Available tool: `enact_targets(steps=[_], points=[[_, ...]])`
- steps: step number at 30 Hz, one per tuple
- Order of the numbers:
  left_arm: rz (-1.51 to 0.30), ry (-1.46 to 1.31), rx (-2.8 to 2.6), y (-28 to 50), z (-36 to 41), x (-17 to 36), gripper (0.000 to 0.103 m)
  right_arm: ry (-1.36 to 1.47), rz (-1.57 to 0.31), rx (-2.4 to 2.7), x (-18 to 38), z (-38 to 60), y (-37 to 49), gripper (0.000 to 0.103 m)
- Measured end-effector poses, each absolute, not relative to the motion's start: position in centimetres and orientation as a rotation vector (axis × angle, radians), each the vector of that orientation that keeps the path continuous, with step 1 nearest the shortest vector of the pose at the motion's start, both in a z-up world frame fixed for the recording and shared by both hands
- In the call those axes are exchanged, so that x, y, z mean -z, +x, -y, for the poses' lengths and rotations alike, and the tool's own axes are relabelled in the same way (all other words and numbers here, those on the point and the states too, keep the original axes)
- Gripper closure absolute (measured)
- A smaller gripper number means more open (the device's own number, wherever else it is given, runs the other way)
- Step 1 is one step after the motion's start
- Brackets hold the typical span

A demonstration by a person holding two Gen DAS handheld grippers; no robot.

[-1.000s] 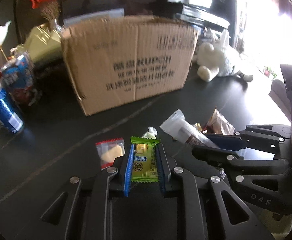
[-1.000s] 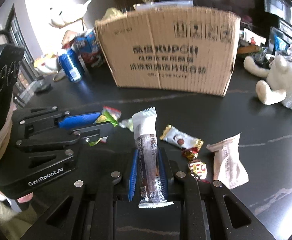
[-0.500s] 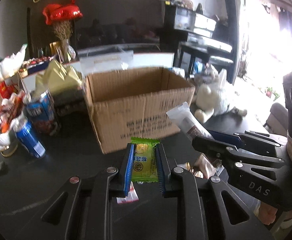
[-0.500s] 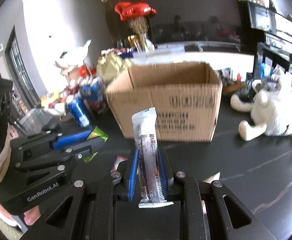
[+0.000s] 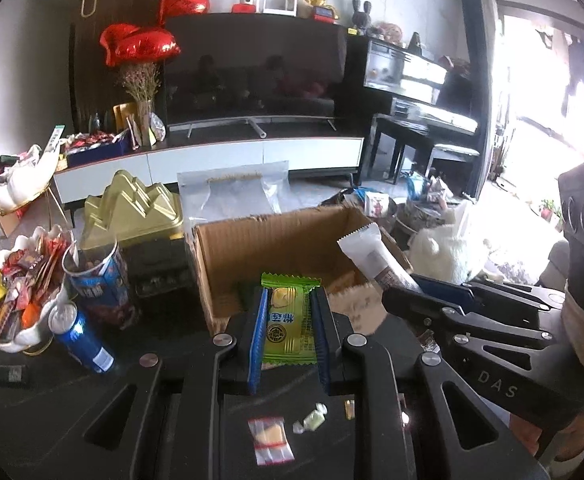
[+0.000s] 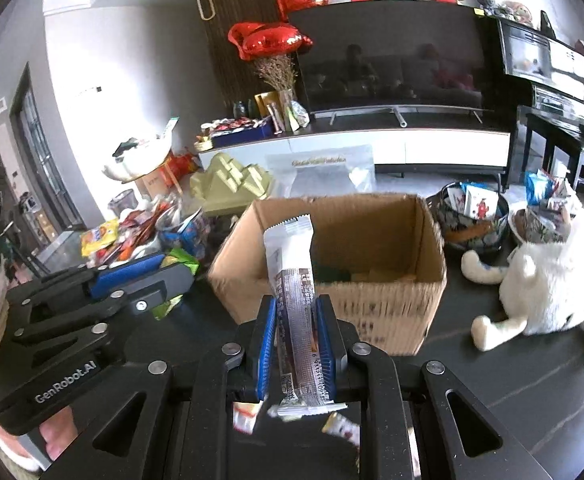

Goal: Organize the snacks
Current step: 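Carry the yellow-green candy and white stick packet over the cardboard box, then open both grippers to drop the two snacks into the box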

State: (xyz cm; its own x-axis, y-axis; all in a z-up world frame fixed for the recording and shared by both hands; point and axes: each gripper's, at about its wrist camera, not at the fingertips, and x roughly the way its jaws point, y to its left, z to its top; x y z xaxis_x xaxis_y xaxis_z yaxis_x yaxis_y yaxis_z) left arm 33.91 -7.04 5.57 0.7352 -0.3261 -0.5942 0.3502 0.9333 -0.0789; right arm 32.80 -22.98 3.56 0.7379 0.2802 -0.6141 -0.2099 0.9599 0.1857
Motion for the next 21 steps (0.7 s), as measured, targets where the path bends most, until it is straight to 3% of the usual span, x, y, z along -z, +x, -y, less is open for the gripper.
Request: enact_targets(steps=[14, 17, 21], points=[[-0.732, 0.004, 0.347, 42.0, 7.5, -4.4, 0.080, 0.074, -0.726, -0.220, -4.1, 23.1, 39.9, 0.082], [-0.740, 0.007, 0.328, 43.1, 7.6, -3.9, 0.073, 0.087, -0.735, -0.209, -3.6, 23.4, 41.2, 0.080], [-0.740, -0.009, 0.317, 42.9, 7.1, -3.6, 0.065, 0.092, -0.738, -0.165, -3.2, 23.8, 41.6, 0.069]])
